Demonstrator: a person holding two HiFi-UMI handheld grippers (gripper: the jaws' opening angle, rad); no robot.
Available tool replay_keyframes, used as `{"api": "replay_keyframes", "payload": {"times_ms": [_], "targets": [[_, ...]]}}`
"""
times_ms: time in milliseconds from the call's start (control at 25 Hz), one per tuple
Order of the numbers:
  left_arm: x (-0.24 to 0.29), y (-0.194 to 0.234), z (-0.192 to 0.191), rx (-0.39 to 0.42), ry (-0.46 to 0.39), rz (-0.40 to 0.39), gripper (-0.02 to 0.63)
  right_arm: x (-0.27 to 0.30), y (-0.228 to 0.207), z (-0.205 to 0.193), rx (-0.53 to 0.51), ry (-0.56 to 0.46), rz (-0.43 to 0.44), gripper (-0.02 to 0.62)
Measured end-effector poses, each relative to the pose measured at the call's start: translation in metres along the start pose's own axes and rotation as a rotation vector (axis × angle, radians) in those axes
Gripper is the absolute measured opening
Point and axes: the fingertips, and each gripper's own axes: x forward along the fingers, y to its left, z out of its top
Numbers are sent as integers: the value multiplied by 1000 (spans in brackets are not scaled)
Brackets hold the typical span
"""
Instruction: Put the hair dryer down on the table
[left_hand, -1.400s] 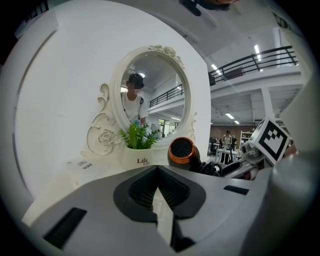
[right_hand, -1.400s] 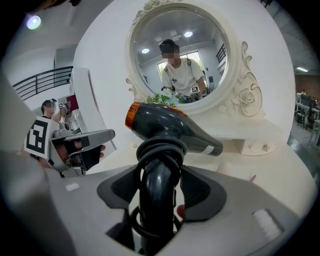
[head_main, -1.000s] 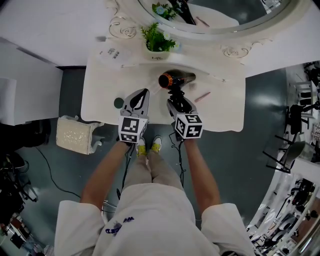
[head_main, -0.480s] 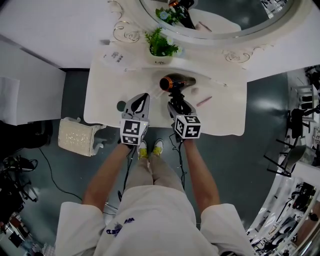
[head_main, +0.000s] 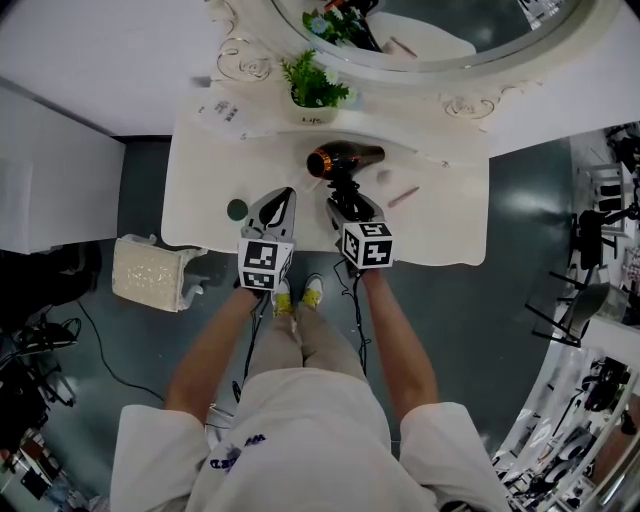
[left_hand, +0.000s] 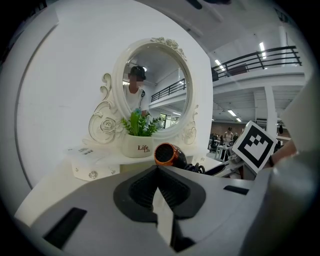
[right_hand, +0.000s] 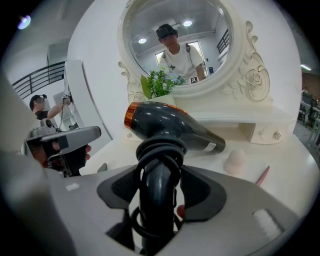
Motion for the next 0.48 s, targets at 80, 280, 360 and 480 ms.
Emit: {"api": "replay_keyframes", "payload": {"times_ms": [80, 280, 360, 480], "targets": [[1, -1, -2, 2, 4, -6, 8, 3, 0, -2, 5, 5, 3, 264], [2, 1, 0, 5, 5, -10, 8, 11, 3, -8, 5, 34, 5, 264], [2, 2, 2, 4, 5, -10, 8, 13, 3, -10, 6, 42, 3, 264], [2, 5, 2, 5, 6, -7, 8, 16, 5, -11, 9, 50, 4, 264]]}}
